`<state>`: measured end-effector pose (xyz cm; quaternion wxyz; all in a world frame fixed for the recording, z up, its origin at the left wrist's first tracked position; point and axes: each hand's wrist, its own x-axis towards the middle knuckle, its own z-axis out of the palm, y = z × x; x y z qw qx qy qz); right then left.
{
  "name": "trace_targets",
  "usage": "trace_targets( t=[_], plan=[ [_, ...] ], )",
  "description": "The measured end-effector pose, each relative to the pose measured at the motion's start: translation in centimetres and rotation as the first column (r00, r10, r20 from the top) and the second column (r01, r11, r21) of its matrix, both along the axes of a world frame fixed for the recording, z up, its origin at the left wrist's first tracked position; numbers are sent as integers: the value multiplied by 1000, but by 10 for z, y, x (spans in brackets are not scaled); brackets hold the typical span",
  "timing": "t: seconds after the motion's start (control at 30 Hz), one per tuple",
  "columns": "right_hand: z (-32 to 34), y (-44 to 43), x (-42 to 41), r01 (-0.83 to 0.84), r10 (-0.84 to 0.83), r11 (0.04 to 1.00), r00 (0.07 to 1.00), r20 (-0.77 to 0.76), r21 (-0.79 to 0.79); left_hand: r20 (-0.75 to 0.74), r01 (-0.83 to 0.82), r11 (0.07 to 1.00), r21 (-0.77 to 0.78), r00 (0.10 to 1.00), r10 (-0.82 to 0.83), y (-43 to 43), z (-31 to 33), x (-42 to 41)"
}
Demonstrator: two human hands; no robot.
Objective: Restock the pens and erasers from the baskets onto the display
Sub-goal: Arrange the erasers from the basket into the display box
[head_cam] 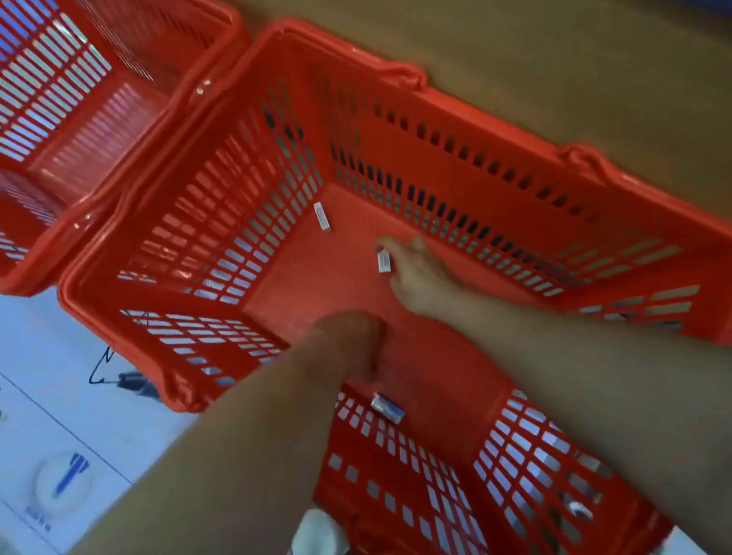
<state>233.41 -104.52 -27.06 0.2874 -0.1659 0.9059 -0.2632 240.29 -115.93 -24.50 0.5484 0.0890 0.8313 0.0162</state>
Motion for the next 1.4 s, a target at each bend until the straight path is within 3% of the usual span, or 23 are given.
trace_targets(
  t=[0.07,0.17,0.27,0.43,0.53,0.67,0.73,0.8,0.87,0.9,0.93,0.97,1.07,1.13,1.27,1.4],
  plan=[
    [-10,-6,0,-96,96,994,995,12,56,-138,115,991,68,985,-105,10,-1,-2],
    [-14,-2,1,-196,197,968,980,10,154,-127,254,964,82,962,-242,37,-10,10],
    [-11,16,2,-177,192,964,979,-61,196,-108,322,946,-19,940,-323,62,-26,26],
    [-1,31,3,-87,131,934,986,-107,348,-256,310,950,-22,917,-305,67,-26,34],
    [1,35,4,14,31,929,993,-115,369,-297,143,990,5,945,-135,48,-26,26],
    [-2,35,7,76,-51,964,993,-104,256,-285,-268,958,98,915,285,1,-17,-9],
    [-6,33,6,88,-73,977,994,-87,195,-302,-527,833,169,777,552,-23,-16,-29],
    [-9,25,7,189,-191,979,981,20,79,-368,-727,613,311,503,782,-42,-17,-47],
    [-6,14,9,426,-395,902,878,270,-67,-447,-769,442,462,228,865,-55,-21,-60],
    [-4,10,9,538,-466,837,794,390,-95,-477,-750,413,517,148,867,-56,-22,-65],
    [-2,6,9,628,-509,772,704,495,-101,-507,-725,427,540,125,853,-56,-23,-70],
    [1,4,8,690,-524,717,626,578,-97,-552,-694,482,535,144,821,-54,-24,-74],
    [8,1,6,785,-505,613,478,719,-90,-680,-571,711,410,328,656,-50,-36,-86],
    [13,1,3,830,-491,554,395,776,-72,-707,-535,787,308,425,566,-48,-44,-91],
    [21,4,-4,868,-430,495,282,857,-37,-726,-507,826,246,468,504,-52,-51,-91],
    [19,3,-9,853,-458,522,304,835,-24,-731,-435,851,295,470,494,-64,-45,-90]
  ],
)
